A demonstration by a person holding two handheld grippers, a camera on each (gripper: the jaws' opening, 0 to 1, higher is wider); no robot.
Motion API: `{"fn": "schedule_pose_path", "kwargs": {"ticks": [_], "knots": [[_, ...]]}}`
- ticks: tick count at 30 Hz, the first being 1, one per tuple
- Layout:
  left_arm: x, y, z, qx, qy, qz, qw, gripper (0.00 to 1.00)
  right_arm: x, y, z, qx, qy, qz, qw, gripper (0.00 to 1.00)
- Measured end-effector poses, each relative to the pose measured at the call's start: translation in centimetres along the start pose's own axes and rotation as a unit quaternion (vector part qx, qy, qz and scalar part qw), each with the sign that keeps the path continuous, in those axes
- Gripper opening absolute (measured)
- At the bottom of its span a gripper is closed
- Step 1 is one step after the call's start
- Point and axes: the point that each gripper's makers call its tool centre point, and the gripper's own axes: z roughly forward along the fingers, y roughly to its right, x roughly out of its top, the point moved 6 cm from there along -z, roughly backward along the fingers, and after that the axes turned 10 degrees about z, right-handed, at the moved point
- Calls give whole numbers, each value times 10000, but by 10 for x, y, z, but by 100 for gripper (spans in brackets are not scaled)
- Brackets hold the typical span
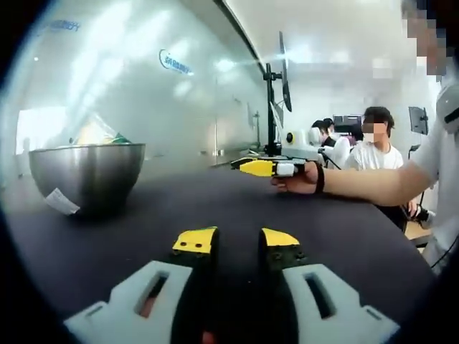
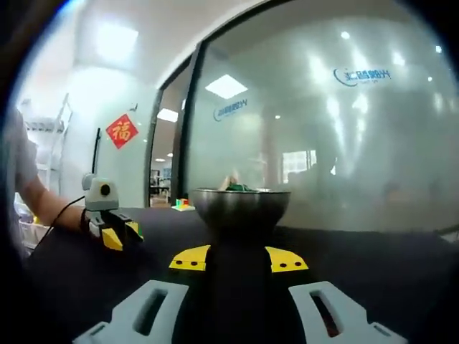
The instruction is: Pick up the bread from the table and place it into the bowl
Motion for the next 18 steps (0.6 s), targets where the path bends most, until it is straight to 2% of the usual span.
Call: {"fn": "schedule_pose_path", "kwargs": {"ticks": [2,4,8,18], "knots": [[-5,-3,1,73,-135,122,9998,16,-3,0,1,39,-77,94,9999,25],[-13,-4,2,128,-474,304,9983,16,-5,3,1,8,-151,126,9998,25],[-14,-2,3,194,-544,414,9975,17,-9,3,0,-45,-223,128,9997,25],[-17,5,6,93,-704,568,9959,17,-13,7,1,-108,-366,36,9993,25]]}}
